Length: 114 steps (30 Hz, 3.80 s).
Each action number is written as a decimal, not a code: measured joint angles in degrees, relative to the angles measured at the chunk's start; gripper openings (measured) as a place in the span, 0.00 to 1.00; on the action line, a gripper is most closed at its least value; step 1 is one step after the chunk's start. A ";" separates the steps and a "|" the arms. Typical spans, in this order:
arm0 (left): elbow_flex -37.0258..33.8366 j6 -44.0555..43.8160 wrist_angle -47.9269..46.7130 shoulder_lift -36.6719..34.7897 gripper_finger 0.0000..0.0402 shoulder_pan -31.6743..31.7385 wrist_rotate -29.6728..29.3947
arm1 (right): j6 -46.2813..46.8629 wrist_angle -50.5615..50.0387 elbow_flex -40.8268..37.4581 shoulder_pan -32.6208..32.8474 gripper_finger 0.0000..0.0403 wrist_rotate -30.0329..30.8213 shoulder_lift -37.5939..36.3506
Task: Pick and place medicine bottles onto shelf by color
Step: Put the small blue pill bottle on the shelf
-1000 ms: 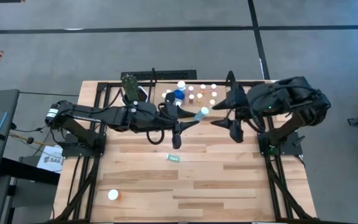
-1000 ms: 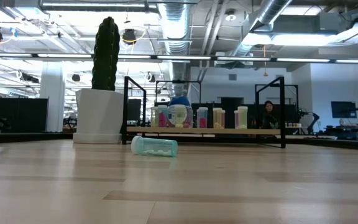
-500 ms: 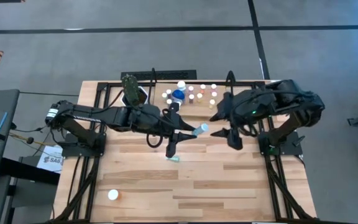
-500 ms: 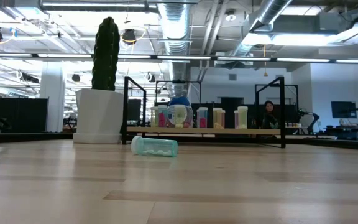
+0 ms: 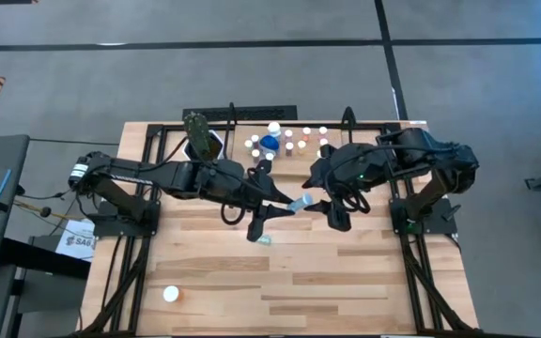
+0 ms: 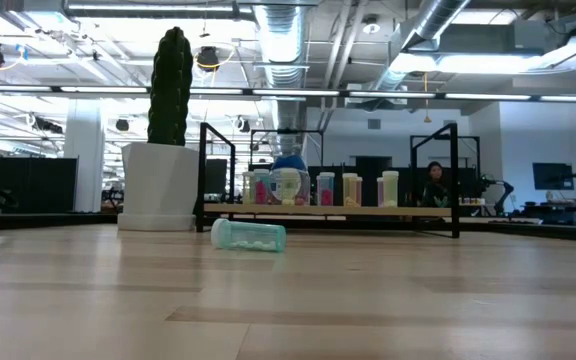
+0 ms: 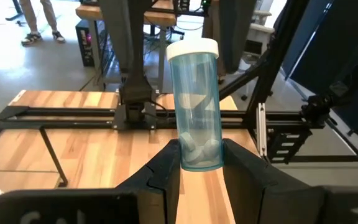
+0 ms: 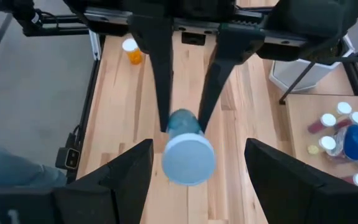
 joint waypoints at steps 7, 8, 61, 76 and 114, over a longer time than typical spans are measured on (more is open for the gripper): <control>0.00 1.01 0.29 0.00 0.21 -0.02 0.15 | 0.70 0.70 0.00 0.00 0.67 0.00 0.11; 0.00 1.10 0.33 0.00 0.21 -0.02 0.13 | 0.93 0.66 0.00 0.00 0.66 -0.01 0.11; -0.03 -3.99 -2.92 -0.65 0.63 1.43 -11.46 | 2.79 -12.22 -9.57 -14.87 0.32 6.18 -5.20; -0.03 -3.95 -7.01 -4.98 0.63 4.48 -20.72 | -4.20 27.37 -52.82 -31.03 0.32 -1.31 -8.98; -0.02 -7.58 -9.29 -5.90 0.63 14.97 -17.55 | -0.73 33.34 -41.20 -34.07 0.35 -1.22 15.96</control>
